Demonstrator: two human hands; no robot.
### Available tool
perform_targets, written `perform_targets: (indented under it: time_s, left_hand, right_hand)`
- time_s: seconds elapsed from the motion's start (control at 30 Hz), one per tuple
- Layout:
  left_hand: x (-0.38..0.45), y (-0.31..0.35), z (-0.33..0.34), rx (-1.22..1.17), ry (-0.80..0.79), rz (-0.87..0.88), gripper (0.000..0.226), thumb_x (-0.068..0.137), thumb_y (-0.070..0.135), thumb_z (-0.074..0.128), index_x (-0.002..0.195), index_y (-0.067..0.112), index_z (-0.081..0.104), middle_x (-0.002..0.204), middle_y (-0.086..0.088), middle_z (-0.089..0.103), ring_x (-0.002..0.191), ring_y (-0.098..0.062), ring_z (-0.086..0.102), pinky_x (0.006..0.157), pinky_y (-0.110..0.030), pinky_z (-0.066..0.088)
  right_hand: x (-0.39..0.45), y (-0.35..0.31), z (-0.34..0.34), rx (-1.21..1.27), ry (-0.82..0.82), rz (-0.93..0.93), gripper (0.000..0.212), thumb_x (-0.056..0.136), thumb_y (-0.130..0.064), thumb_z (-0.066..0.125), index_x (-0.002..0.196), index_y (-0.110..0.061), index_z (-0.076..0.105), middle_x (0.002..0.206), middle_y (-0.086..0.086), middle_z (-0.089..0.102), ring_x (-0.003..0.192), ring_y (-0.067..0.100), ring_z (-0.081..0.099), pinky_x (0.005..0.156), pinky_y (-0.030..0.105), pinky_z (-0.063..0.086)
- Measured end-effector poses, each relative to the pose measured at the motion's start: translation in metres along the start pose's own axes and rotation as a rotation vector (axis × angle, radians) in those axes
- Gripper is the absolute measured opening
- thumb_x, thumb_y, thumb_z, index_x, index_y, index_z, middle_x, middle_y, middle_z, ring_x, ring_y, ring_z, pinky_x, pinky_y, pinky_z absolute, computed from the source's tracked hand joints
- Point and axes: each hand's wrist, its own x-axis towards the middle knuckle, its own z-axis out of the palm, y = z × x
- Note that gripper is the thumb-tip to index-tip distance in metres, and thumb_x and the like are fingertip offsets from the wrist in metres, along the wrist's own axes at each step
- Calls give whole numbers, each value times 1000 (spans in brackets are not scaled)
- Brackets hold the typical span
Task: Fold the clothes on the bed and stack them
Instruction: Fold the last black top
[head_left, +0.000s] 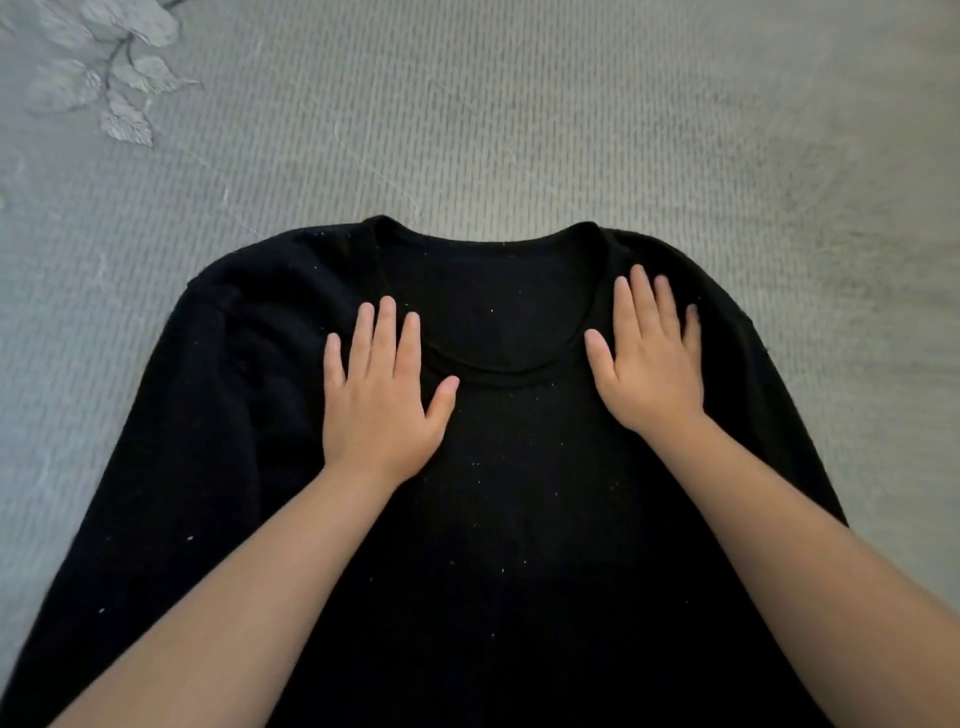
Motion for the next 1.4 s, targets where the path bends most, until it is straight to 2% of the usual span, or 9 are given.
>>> perform_targets:
  time_s: [0.27,0.43,0.6,0.7,0.77,0.87,0.97,1.13,1.4]
  left_hand:
    - [1,6,-3,185,-96,-45,70,86,47,11,146,11,5,155,-10,1,142,-23,-4,111,-50,-4]
    - [-2,21,-14,338,-134,-54,61,95,40,15,146,11,-1,155,-10,-1,142,-23,-5,110,-53,-4]
    - [-56,62,-15,-115,2,236,53,93,21,39,138,-4,28,147,-20,27,139,-28,14,111,-49,10]
    - [-105,91,-3,-166,-91,330,53,90,23,40,136,-4,34,144,-20,33,133,-21,10,108,-44,11]
    - [-128,101,7,-126,-185,318,53,94,26,42,139,1,29,148,-15,26,135,-18,3,110,-40,4]
    - [-144,103,18,0,-265,302,60,93,36,41,143,7,23,153,-10,16,141,-20,3,112,-38,-2]
    - [-145,105,20,70,-274,307,63,92,38,40,143,8,21,153,-10,13,142,-21,4,112,-40,-2]
    - [-140,106,10,-31,-345,299,58,94,32,40,143,8,20,153,-8,13,142,-19,4,113,-38,0]
    - [-165,39,-56,-322,-136,-51,45,92,5,47,134,-7,36,142,-22,35,136,-32,25,110,-40,19]
  right_hand:
    - [-7,-8,-21,-33,-114,5,57,98,-40,20,147,-14,7,156,3,2,143,21,-1,114,44,-4]
    - [-113,24,-45,102,168,54,50,86,-20,59,129,-1,47,138,19,45,132,36,35,107,57,20]
    - [-250,88,-31,139,26,476,71,64,-28,82,119,7,53,108,30,58,97,47,57,79,57,45]
    - [-289,101,-21,177,-122,484,48,73,-21,76,111,3,61,93,25,63,83,42,61,72,46,46]
    - [-286,114,-23,324,-54,582,20,85,-11,61,98,3,65,86,24,65,79,40,62,65,35,40]
    - [-257,149,-39,545,139,857,26,93,-12,46,94,8,63,88,25,64,85,36,60,58,25,23]
    - [-223,181,-69,689,216,958,26,94,-12,41,98,4,60,89,18,56,88,28,54,64,27,29]
    - [-208,153,-111,1018,-82,764,15,92,-6,46,91,-11,60,91,12,60,87,24,58,78,36,48]
    - [-157,-3,-136,2016,-408,655,19,96,-6,38,93,-7,58,85,6,66,74,14,66,63,25,55]
